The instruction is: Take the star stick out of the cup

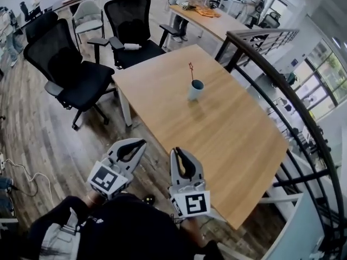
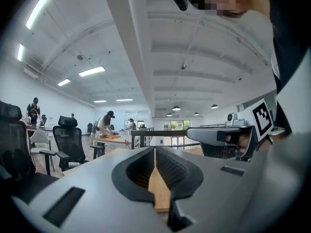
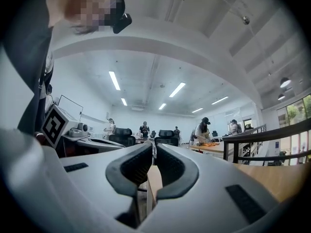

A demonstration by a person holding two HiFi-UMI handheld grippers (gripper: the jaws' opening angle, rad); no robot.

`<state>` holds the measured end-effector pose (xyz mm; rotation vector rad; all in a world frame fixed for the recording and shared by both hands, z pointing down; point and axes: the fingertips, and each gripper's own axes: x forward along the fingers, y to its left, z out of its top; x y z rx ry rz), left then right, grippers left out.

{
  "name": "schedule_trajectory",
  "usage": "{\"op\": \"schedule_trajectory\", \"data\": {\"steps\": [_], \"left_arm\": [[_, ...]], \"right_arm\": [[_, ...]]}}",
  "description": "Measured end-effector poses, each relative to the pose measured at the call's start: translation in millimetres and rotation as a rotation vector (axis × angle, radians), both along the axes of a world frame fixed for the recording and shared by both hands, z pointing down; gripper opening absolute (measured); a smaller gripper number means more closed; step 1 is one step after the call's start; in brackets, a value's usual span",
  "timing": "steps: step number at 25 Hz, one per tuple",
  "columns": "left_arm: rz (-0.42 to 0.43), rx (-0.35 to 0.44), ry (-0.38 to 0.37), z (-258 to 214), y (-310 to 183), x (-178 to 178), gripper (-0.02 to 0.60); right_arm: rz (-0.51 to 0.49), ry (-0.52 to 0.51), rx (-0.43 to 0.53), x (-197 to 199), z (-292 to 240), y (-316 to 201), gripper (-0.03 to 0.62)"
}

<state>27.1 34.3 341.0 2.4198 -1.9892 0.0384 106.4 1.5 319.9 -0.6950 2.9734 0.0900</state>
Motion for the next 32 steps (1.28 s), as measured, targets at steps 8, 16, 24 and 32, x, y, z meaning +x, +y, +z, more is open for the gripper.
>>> {"op": "schedule_trajectory", "data": {"steps": [8, 16, 24, 32], "left_arm": [[-0.004, -0.040, -0.008, 9, -21, 5, 0.023], [0.050, -0.051, 0.022, 11, -96, -2, 0.023], [0.175, 0.018, 0.004, 0, -188, -25, 0.023], [0.277, 0.016, -0.008, -11, -283, -66, 0.023]], "right_arm": [[0.024, -0.044, -0.033, 10, 9, -24, 0.026], [0.087, -0.015, -0.037, 4, 17, -85, 0.026], [0.196, -0.012, -0.024, -16, 9, -162, 0.026], [0.282, -0.020, -0.034, -58, 0, -250, 0.026]]}}
